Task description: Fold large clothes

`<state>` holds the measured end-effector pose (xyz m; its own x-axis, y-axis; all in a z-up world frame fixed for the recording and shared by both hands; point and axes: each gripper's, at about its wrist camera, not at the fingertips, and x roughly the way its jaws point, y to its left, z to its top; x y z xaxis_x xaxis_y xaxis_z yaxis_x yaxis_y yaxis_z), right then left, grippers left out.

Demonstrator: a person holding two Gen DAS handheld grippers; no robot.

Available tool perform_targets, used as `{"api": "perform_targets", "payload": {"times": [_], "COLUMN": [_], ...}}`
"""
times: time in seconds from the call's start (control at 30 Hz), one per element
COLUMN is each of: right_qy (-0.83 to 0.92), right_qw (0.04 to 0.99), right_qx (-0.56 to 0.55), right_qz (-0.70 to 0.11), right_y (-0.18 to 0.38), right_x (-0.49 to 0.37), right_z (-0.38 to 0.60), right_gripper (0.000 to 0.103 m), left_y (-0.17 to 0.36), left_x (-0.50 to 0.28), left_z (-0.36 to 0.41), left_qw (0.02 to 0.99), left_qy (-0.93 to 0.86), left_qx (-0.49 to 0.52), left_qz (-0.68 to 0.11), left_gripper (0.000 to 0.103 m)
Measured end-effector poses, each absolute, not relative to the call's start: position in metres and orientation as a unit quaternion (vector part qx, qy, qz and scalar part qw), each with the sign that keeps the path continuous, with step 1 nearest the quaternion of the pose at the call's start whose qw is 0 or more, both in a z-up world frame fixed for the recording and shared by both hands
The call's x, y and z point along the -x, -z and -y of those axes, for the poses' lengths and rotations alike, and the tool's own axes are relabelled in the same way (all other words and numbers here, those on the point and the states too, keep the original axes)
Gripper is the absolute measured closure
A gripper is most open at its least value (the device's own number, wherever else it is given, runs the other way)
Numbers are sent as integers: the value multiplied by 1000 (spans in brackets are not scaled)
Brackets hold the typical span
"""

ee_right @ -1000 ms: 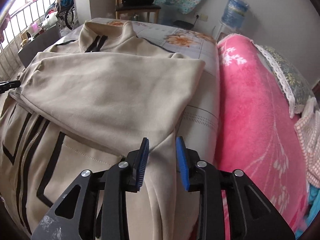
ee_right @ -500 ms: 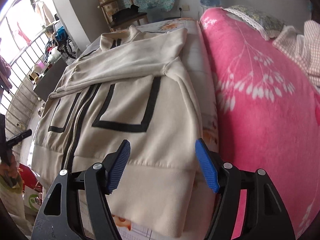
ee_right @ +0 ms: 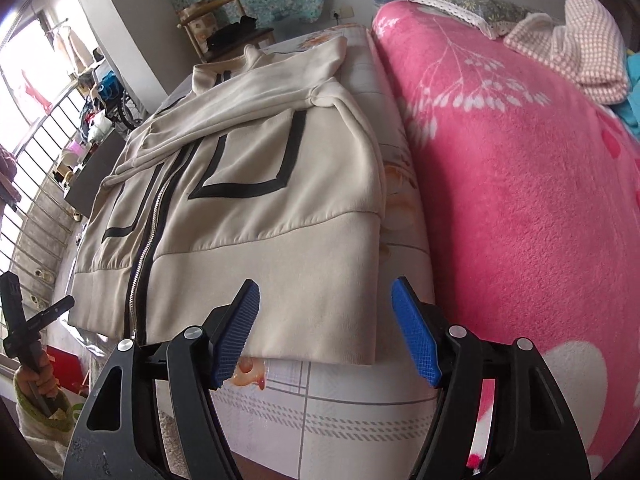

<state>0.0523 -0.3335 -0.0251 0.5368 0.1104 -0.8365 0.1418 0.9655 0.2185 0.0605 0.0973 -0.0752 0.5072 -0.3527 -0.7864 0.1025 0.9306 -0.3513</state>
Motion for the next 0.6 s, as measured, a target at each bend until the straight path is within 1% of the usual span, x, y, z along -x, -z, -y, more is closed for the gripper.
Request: {"api": "perform_targets", "payload": {"times": [0.07, 0.1, 0.17, 0.2, 0.23, 0.3, 0.33, 0.37, 0.4, 0.43, 0.47, 0.53, 0.6], "right_qy": [10, 9, 16, 17, 16, 22, 25, 29, 35, 36, 33, 33, 26], "right_qw": [865, 863, 864, 864, 864, 863, 862, 862, 862, 860, 858, 862, 869], "right_qx": [-136, -141, -144, -142, -143, -146, -144, -141, -140, -144, -152, -150, -150], "right_qz": [-482, -485, -483, -483, -483, -484, -485, -485, -486, -488, -489, -484, -471], "right_y": [29, 32, 35, 35, 34, 35, 36, 36, 37, 38, 38, 33, 20], "right_x": [-58, -60, -63, -62, -61, -58, -56, -55, -54, -54, -54, -53, -47], "right_z": [335, 336, 335, 334, 332, 331, 330, 330, 331, 331, 332, 330, 326], "right_gripper": [41, 45, 46, 49, 54, 58, 63, 67, 80, 92, 93, 96, 97], "left_y": [75, 76, 75, 76, 76, 77, 77, 77, 78, 78, 78, 75, 64], "left_x": [-61, -62, -62, -62, -62, -61, -61, -61, -61, -61, -62, -62, -59], "left_z": [-96, -95, -98, -99, -100, -103, -104, -104, -105, -106, -106, -104, -102], "left_qw": [859, 860, 861, 861, 862, 864, 865, 867, 869, 869, 869, 872, 879], "left_qy": [135, 136, 136, 135, 133, 125, 120, 113, 107, 104, 103, 114, 123], "left_qx": [130, 129, 136, 140, 142, 146, 146, 143, 141, 141, 140, 120, 96], "left_qz": [-476, -474, -471, -470, -469, -465, -464, -463, -463, -462, -463, -461, -451], "left_gripper": [55, 55, 55, 56, 59, 65, 70, 79, 82, 89, 93, 98, 99]}}
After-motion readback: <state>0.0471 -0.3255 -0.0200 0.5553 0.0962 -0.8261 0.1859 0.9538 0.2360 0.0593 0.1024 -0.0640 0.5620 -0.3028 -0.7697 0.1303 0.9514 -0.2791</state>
